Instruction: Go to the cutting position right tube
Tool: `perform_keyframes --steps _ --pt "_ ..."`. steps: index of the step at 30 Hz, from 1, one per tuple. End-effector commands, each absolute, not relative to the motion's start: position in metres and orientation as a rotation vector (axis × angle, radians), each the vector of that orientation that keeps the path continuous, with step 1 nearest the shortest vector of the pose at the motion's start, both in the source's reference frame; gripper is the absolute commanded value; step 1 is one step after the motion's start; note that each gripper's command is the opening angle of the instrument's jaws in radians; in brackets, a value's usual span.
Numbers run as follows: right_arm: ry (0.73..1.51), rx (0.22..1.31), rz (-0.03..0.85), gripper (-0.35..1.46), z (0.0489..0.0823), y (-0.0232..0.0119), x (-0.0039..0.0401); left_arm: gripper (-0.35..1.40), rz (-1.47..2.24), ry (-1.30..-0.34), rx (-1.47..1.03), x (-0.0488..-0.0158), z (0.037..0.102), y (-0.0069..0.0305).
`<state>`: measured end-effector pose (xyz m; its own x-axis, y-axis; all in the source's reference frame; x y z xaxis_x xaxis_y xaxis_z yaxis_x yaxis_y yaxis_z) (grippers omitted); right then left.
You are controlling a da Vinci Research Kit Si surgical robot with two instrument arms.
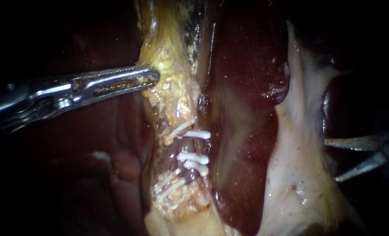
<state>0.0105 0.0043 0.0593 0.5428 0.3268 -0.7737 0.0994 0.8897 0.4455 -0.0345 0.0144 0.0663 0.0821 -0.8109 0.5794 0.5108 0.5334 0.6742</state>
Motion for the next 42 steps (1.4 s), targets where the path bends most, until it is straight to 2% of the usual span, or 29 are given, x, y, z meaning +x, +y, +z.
perform_keyframes --steps 1,7,12,18,22,26,32,42 --pt "0.997 0.473 0.142 1.44 0.0593 0.0043 0.0106 -0.35 -1.014 -1.102 0.332 -0.0345 0.0663 0.0144" --pt "1.000 0.486 0.143 1.42 0.0595 0.0041 0.0113 -0.35 -1.014 -1.102 0.335 -0.0344 0.0660 0.0145" --pt "0.986 0.582 0.231 1.42 0.0605 0.0033 0.0134 -0.35 -1.021 -1.101 0.342 -0.0319 0.0640 0.0159" --pt "0.964 0.706 0.295 1.40 0.0638 0.0015 0.0180 -0.35 -1.055 -1.121 0.314 -0.0281 0.0615 0.0175" --pt "0.935 0.777 0.335 1.40 0.0667 0.0016 0.0220 -0.35 -1.078 -1.132 0.306 -0.0267 0.0602 0.0182" --pt "0.891 0.851 0.369 1.40 0.0695 0.0024 0.0263 -0.35 -1.081 -1.137 0.296 -0.0263 0.0595 0.0184" --pt "0.856 0.915 0.405 1.40 0.0725 0.0023 0.0301 -0.35 -1.082 -1.137 0.296 -0.0261 0.0593 0.0183" --pt "0.778 0.928 0.369 1.35 0.0752 0.0017 0.0322 -0.35 -1.084 -1.135 0.294 -0.0260 0.0591 0.0183"
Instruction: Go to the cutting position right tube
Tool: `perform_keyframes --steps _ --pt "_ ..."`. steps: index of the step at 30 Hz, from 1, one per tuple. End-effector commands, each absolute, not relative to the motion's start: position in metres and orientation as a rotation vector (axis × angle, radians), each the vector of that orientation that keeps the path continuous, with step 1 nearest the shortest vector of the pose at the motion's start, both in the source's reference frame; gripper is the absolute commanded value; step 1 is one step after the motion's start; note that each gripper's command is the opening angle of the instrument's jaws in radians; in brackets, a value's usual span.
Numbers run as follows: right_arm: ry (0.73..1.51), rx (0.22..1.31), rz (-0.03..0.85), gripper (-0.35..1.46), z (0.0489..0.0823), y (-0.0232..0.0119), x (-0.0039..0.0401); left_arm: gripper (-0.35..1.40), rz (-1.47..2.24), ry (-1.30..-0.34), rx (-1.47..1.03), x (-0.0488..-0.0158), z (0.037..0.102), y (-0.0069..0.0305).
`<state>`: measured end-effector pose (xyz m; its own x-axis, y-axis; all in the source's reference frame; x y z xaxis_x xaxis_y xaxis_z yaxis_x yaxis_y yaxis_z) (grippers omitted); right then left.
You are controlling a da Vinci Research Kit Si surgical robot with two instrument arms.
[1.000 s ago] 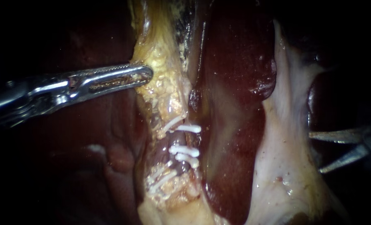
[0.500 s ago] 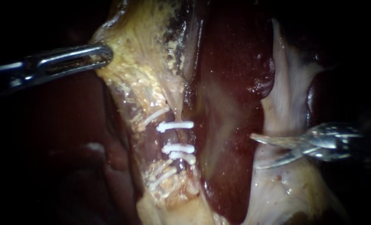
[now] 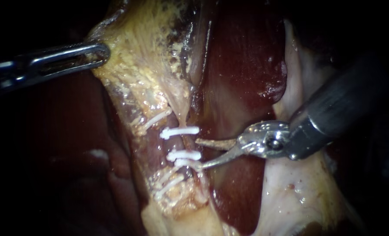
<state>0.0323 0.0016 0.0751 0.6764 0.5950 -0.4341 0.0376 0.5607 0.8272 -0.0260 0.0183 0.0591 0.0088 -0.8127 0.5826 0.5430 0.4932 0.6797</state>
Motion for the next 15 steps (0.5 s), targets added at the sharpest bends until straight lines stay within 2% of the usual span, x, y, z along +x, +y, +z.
perform_keyframes --steps 1,15 --pt "0.775 0.927 0.369 1.35 0.0754 0.0018 0.0322 -0.35 -1.084 -1.135 0.294 -0.0260 0.0591 0.0183" --pt "0.771 0.918 0.375 1.34 0.0785 0.0024 0.0332 -0.35 -1.087 -1.137 0.291 -0.0261 0.0587 0.0180"
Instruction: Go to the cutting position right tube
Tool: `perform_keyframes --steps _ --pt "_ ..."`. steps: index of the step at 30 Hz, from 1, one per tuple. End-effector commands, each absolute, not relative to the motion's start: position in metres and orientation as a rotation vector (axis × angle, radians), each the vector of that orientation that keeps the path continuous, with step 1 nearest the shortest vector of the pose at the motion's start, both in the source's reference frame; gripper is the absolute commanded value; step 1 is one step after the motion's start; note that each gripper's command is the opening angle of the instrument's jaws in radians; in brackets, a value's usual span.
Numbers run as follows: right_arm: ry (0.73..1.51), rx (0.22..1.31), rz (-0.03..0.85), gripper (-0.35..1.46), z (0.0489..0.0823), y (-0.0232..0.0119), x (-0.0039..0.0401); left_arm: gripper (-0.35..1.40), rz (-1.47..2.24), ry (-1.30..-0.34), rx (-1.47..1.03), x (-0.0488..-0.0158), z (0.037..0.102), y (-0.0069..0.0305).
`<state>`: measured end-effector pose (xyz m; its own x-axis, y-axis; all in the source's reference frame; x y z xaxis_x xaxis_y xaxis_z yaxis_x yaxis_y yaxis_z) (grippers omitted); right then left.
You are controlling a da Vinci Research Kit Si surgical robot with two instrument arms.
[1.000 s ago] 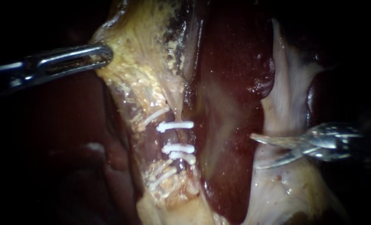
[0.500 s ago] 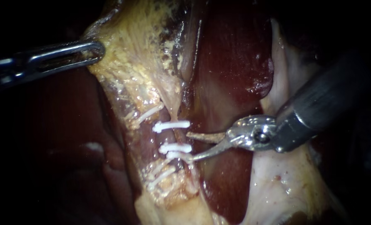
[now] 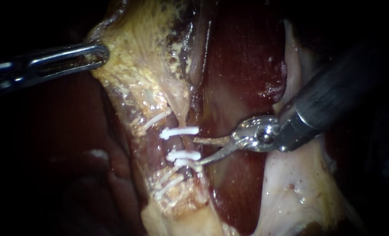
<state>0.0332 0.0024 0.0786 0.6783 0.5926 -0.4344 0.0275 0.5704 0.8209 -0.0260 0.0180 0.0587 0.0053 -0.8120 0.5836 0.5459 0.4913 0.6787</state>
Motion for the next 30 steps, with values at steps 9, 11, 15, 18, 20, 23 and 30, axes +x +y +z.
perform_keyframes --steps 9,11,15,18,20,23,30 --pt "0.771 0.907 0.378 1.34 0.0806 0.0019 0.0351 -0.35 -1.088 -1.137 0.289 -0.0261 0.0585 0.0178" --pt "0.771 0.905 0.379 1.35 0.0809 0.0019 0.0354 -0.35 -1.088 -1.137 0.289 -0.0261 0.0585 0.0178" --pt "0.833 0.873 0.298 1.35 0.0809 0.0019 0.0357 -0.35 -1.088 -1.137 0.289 -0.0261 0.0585 0.0178" --pt "0.892 0.885 0.230 1.29 0.0804 0.0017 0.0356 -0.35 -1.088 -1.137 0.289 -0.0261 0.0586 0.0178" --pt "0.929 0.892 0.185 1.20 0.0800 0.0016 0.0356 -0.35 -1.088 -1.137 0.289 -0.0261 0.0586 0.0178" --pt "0.956 0.902 0.125 1.10 0.0798 0.0016 0.0360 -0.35 -1.087 -1.137 0.289 -0.0261 0.0586 0.0178" --pt "1.013 0.888 0.094 1.07 0.0798 0.0017 0.0375 -0.35 -1.087 -1.138 0.289 -0.0260 0.0589 0.0178"
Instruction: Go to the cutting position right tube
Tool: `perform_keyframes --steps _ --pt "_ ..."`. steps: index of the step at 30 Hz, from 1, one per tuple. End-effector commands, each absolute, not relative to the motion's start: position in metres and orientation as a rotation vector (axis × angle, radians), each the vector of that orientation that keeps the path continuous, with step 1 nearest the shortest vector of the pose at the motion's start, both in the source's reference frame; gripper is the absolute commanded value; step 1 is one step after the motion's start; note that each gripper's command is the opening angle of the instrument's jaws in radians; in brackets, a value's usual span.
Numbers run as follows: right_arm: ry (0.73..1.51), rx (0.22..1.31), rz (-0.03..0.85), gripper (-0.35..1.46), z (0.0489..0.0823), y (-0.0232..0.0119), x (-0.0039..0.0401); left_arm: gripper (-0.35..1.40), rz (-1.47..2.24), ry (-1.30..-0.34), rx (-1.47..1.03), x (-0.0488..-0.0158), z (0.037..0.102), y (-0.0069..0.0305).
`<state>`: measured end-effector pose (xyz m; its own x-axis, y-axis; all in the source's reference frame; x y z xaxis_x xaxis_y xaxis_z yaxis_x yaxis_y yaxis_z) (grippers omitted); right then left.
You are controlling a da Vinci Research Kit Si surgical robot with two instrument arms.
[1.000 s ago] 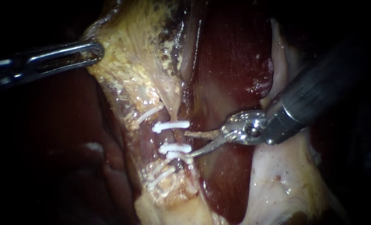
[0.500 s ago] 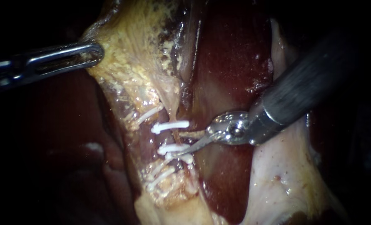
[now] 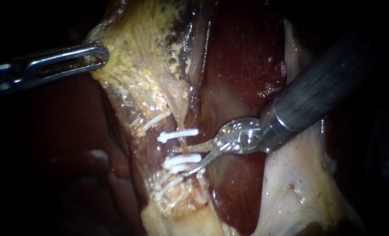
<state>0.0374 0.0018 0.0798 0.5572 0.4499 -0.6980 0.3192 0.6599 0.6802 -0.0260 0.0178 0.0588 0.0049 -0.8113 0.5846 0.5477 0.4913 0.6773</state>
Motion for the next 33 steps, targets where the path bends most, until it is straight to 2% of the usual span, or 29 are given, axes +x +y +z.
perform_keyframes --steps 1,7,13,16,33 --pt "1.018 0.888 0.097 1.07 0.0799 0.0017 0.0378 -0.35 -1.086 -1.138 0.289 -0.0260 0.0590 0.0178" --pt "1.052 0.886 0.108 1.07 0.0799 0.0018 0.0393 -0.35 -1.086 -1.138 0.288 -0.0260 0.0592 0.0179" --pt "1.039 0.935 0.194 1.09 0.0800 0.0018 0.0401 -0.35 -1.086 -1.138 0.287 -0.0261 0.0593 0.0179" --pt "1.031 0.944 0.209 1.09 0.0800 0.0019 0.0402 -0.35 -1.086 -1.138 0.287 -0.0262 0.0593 0.0179" --pt "1.016 0.962 0.239 1.09 0.0805 0.0020 0.0400 -0.35 -1.086 -1.138 0.287 -0.0261 0.0597 0.0180"
